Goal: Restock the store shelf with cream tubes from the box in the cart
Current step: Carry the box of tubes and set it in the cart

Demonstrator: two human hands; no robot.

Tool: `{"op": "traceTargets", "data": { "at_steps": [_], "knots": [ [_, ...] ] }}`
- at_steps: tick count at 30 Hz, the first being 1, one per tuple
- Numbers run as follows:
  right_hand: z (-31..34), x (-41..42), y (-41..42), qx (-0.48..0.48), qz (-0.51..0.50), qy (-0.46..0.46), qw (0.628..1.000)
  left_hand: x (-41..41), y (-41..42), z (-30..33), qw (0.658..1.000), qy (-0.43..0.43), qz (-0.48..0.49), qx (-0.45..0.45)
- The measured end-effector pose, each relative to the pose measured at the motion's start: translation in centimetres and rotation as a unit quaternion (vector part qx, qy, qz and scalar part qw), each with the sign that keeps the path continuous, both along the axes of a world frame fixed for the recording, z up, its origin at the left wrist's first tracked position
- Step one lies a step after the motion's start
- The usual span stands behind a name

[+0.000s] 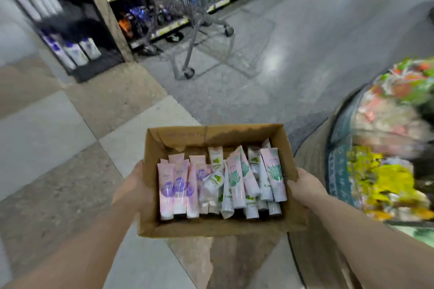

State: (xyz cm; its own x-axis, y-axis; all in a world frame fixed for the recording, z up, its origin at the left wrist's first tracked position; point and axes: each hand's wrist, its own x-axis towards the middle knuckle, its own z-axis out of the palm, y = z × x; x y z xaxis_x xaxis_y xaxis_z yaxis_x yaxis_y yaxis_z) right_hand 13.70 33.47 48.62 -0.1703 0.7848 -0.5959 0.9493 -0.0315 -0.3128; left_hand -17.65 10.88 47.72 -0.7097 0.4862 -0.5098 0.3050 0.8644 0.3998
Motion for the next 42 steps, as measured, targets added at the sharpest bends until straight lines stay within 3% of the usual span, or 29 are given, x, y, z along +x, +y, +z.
{"op": "traceTargets", "data": {
  "at_steps": [4,8,12,17,26,33,42],
  "knots": [
    [10.5,-3.7,5.8,0.079,-0.001,0.029,0.996,-4.1,6.8,12.5,0.993,0.091,-0.002,0.072],
    [17.0,-6.8,14.0,0.167,-0.009,0.064,0.984,-6.8,15.3,21.5,0.965,0.159,-0.022,0.209],
    [22.5,-10.0,23.7,0.223,0.002,0.107,0.969,-9.4,24.6,27.6,0.946,0.271,-0.079,0.161],
    [26.8,-14.3,36.9,0.263,0.07,0.122,0.955,-13.9,36.0,31.7,0.947,0.295,-0.06,0.115],
    [33.1,-24.2,55.9,0.294,0.156,0.056,0.941,-24.2,55.1,35.9,0.949,0.29,-0.058,0.11],
    [33.4,-34.9,73.0,0.302,0.161,0.036,0.939,-35.1,71.8,35.2,0.95,0.27,-0.082,0.131],
    [33.8,-49.3,94.7,0.283,0.177,0.059,0.941,-48.7,91.9,35.3,0.939,0.305,-0.066,0.143]
  ]
}}
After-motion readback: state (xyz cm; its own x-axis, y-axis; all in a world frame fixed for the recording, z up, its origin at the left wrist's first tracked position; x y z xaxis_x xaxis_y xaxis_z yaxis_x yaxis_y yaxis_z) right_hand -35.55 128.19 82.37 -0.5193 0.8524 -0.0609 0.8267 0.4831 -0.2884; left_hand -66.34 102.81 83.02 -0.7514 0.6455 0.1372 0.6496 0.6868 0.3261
